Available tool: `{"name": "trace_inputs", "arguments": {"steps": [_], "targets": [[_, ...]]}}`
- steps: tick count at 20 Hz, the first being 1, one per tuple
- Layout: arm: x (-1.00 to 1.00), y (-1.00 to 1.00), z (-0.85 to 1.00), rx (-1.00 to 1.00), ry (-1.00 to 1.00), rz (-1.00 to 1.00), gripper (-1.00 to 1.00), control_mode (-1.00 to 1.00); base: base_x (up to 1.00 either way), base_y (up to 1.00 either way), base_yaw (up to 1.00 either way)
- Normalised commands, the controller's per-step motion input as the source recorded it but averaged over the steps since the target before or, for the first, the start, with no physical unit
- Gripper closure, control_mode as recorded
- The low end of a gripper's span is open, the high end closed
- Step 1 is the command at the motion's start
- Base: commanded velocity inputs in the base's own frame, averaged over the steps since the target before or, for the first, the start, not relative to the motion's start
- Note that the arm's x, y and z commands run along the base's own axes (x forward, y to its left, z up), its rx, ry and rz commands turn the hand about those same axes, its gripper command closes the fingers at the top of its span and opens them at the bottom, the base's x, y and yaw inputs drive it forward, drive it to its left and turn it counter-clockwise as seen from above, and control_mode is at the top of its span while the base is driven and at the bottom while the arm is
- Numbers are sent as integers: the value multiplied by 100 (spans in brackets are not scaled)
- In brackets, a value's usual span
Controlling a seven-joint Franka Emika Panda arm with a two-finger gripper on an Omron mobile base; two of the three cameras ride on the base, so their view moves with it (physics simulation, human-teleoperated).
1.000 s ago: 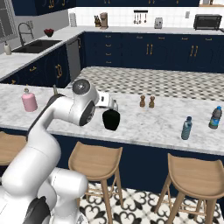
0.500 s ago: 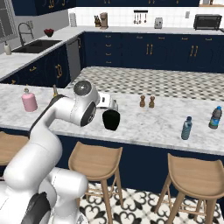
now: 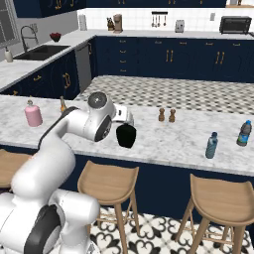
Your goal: Move the plastic bottles in the middle to the plastics group, and the glass bottles in the middle to the glass group.
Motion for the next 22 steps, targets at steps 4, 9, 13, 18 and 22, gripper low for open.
{"name": "trace_inputs", "arguments": {"steps": [4,9,13,18,22], "targets": [[38,-27,-8,3,0,0,-100,-100,0,0,0],[50,-21,-6,4,0,-1,-100,-100,0,0,0],[44,-1,-13,1,0,-4,-100,-100,0,0,0],[35,0,-12,0,0,-2,-100,-100,0,0,0],[30,0,-14,0,0,-2,-100,-100,0,0,0]]}}
